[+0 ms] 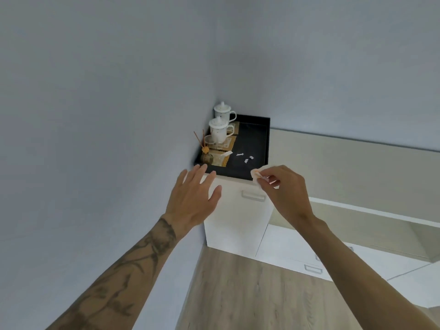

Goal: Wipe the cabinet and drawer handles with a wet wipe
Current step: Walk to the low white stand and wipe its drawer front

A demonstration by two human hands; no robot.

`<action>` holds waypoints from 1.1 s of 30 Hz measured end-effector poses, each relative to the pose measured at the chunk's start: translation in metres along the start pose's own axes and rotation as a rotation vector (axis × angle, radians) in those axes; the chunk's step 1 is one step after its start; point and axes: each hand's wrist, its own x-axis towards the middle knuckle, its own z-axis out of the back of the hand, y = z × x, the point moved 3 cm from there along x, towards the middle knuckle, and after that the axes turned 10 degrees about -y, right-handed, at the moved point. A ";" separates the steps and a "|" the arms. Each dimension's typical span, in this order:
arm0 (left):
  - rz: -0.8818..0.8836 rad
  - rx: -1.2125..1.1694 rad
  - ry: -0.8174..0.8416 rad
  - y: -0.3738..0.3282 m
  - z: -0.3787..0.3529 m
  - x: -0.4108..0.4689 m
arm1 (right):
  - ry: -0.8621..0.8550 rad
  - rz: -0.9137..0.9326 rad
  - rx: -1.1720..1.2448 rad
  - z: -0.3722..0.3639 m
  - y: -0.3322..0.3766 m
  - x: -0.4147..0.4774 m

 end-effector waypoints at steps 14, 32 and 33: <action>0.443 0.133 -0.079 -0.065 0.204 -0.221 | 0.284 0.300 0.319 0.119 0.150 -0.070; 1.165 0.390 -0.222 -0.208 0.409 -0.769 | 0.836 0.737 0.763 0.269 0.430 -0.475; 1.202 0.402 -0.225 -0.222 0.417 -0.806 | 0.873 0.756 0.781 0.282 0.442 -0.509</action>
